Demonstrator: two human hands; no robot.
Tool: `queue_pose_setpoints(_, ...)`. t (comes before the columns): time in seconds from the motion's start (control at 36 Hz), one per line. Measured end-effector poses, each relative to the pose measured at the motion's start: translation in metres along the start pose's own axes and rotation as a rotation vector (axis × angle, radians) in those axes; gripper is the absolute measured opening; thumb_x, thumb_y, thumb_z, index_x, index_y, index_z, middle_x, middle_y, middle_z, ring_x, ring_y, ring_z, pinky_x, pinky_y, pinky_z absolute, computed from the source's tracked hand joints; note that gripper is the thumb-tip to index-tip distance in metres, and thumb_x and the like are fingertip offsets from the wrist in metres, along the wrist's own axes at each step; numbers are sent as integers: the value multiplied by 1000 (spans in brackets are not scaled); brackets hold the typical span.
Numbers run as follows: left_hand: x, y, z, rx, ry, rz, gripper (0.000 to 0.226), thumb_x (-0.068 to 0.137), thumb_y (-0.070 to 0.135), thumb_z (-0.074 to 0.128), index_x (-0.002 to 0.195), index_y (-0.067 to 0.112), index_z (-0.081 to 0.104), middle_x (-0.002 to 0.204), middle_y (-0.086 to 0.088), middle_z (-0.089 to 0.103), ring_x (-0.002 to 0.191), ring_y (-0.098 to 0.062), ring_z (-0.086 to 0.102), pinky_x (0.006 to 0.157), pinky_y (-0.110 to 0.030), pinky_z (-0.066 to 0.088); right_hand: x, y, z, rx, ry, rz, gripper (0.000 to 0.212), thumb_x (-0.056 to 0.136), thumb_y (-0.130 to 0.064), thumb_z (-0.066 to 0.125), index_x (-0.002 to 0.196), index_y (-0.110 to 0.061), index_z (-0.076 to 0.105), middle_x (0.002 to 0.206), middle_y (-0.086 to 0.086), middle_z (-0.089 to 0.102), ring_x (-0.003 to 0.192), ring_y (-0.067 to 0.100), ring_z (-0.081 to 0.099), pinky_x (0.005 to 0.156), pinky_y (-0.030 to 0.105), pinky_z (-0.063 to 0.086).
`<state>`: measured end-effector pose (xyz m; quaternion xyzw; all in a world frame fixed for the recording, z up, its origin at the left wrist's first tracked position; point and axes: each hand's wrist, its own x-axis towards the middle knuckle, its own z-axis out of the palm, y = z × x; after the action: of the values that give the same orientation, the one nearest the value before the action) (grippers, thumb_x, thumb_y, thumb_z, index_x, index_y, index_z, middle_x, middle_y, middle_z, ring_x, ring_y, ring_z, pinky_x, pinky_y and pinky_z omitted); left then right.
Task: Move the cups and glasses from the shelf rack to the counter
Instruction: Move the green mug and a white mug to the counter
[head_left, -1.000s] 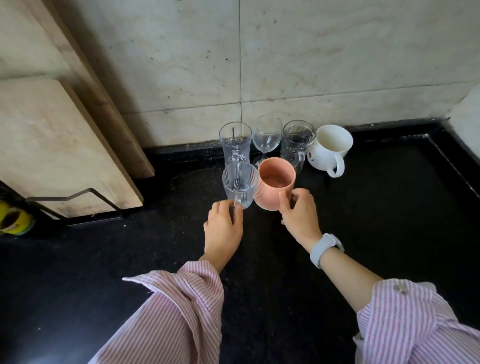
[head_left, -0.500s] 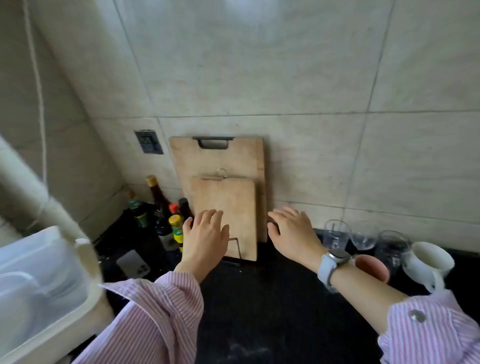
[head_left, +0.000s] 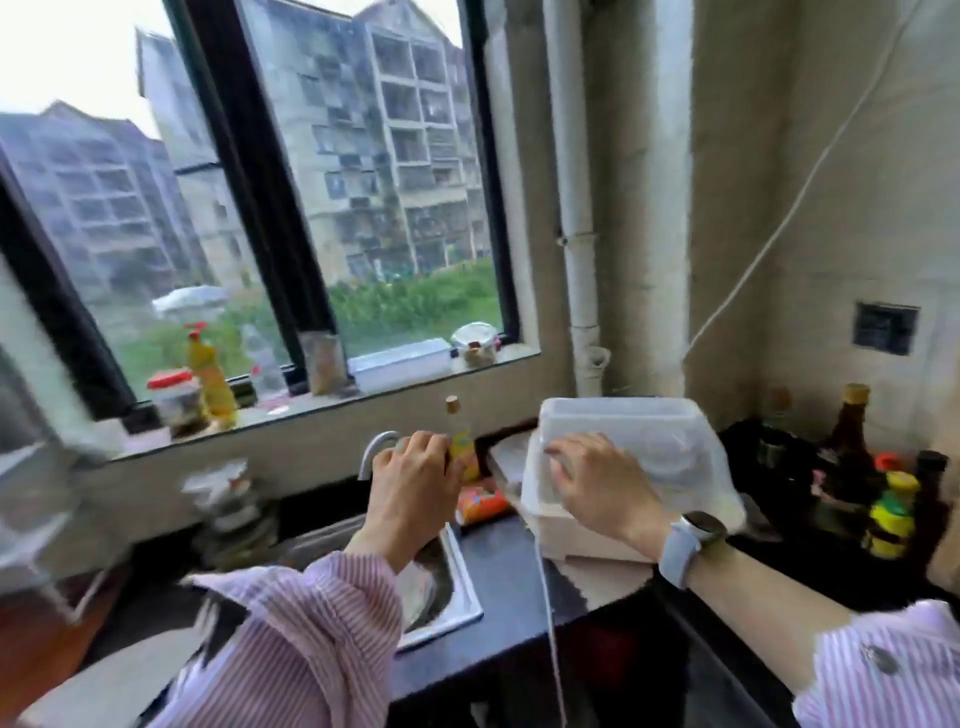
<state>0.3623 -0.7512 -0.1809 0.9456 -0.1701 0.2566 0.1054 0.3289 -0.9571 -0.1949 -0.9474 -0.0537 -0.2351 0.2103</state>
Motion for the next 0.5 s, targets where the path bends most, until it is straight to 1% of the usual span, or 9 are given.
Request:
queue_pose_setpoints(0.11, -51, -115, -59, 79, 62, -141, 25, 89, 32, 44, 107, 17, 56, 114, -6, 62, 106, -28, 57, 90, -40, 41, 19, -123, 54, 143, -70, -170, 28, 89, -24, 46, 110, -14, 63, 118, 9, 64, 115, 28, 52, 100, 39, 40)
queue_pose_setpoints(0.22, -104, -210, -110, 157, 107, -312, 27, 90, 33, 44, 109, 18, 56, 114, -7, 63, 106, -28, 56, 92, -38, 41, 27, -234, 98, 235, -147, -332, 29, 90, -25, 46, 112, -15, 62, 118, 9, 63, 114, 28, 53, 99, 40, 42)
queue_pose_setpoints(0.31, -143, -270, -142, 193, 156, -428, 28, 89, 31, 47, 109, 15, 57, 113, -9, 62, 107, -28, 55, 92, -39, 41, 27, -307, 128, 293, -215, -447, 28, 91, -23, 46, 112, -13, 62, 118, 9, 63, 112, 29, 53, 97, 41, 43)
queue_pose_setpoints(0.39, -179, -320, -169, 233, 191, -544, 26, 89, 30, 47, 108, 14, 57, 110, -10, 62, 105, -29, 55, 88, -39, 40, 27, -373, 158, 339, -274, -536, 31, 91, -24, 45, 116, -15, 60, 123, 7, 61, 116, 26, 51, 99, 36, 42)
queue_pose_setpoints(0.5, -218, -383, -192, 273, 207, -648, 26, 89, 30, 46, 108, 14, 56, 110, -10, 62, 103, -30, 56, 87, -39, 43, 29, -449, 201, 376, -327, -635, 31, 92, -25, 43, 118, -16, 59, 120, 6, 62, 114, 25, 52, 96, 35, 42)
